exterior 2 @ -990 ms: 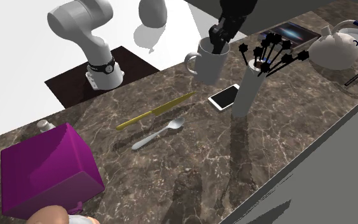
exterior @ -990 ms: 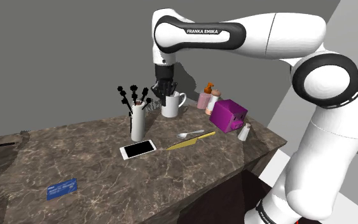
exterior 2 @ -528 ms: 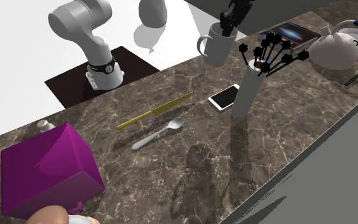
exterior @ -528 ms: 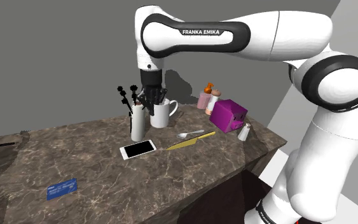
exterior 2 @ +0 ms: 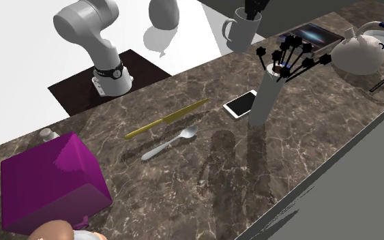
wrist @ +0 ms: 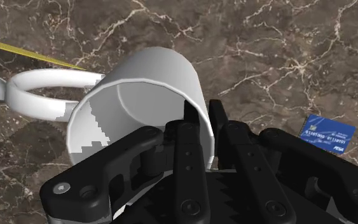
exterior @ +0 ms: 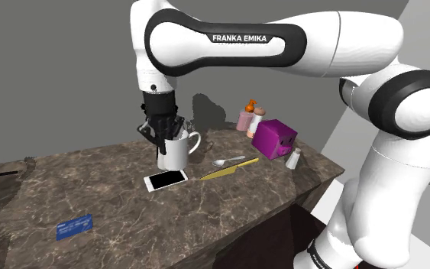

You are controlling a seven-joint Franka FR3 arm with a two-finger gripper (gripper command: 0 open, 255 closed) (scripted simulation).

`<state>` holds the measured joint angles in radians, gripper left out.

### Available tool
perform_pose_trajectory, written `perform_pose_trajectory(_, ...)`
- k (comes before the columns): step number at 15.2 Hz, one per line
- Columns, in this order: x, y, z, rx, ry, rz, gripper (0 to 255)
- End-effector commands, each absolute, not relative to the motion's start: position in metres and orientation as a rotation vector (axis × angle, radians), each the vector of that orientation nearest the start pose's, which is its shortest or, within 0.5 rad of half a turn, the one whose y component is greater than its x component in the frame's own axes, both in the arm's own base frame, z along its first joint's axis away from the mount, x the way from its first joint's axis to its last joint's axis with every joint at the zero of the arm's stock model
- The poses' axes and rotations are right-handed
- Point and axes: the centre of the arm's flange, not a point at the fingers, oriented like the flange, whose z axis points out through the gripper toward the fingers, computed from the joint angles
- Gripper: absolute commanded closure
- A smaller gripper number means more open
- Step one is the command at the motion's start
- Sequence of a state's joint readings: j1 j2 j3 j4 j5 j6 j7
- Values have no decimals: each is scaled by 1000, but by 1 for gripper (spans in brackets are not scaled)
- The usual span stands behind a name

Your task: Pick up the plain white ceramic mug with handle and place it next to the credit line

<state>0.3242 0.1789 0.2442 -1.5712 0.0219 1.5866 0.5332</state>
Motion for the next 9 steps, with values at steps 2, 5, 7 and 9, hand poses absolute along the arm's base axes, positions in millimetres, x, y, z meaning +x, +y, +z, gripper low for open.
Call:
perform_pose_trajectory(2, 493, 353, 524, -3157, -49, 267, 255)
perform_pose_trajectory(5, 479, 389, 524, -3157, -49, 267, 255)
perform_pose_trajectory(7, 469, 414, 524, -3157, -49, 267, 255)
perform_pose_trajectory(9, 461, 435, 519, -3157, -49, 267, 255)
